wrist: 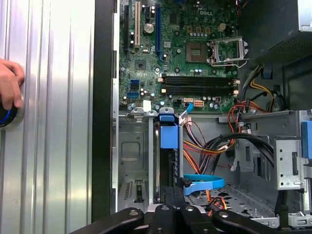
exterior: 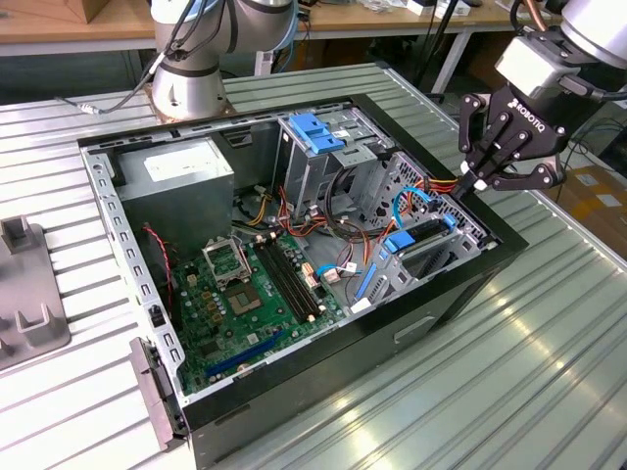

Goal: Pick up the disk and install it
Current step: 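Insert the disk into the insertion slot, then insert the first disk wire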

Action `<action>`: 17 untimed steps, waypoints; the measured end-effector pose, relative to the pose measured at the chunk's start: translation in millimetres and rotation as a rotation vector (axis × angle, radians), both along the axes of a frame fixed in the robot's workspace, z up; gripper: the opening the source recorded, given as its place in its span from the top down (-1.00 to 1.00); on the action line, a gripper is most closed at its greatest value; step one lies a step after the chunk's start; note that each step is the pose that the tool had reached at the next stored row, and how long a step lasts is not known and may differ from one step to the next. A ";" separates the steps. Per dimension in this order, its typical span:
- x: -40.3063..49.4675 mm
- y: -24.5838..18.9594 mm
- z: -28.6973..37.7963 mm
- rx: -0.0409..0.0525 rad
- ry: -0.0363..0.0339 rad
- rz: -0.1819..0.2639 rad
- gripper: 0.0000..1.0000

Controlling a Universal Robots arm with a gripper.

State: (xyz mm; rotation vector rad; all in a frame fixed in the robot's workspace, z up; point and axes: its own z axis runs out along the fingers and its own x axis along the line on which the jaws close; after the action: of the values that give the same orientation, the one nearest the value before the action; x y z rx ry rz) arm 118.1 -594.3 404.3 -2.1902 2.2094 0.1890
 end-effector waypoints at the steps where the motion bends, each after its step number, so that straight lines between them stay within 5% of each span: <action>1: 0.0 0.0 0.0 0.0000 0.0000 0.000 0.80; 11: 6.6 0.1 -0.5 -0.0006 0.0003 0.000 0.80; 17: 15.8 4.8 -1.4 -0.0022 0.0006 0.007 0.80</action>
State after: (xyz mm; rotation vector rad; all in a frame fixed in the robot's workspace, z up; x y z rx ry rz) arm 133.8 -589.5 402.9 -2.1999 2.2033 0.1875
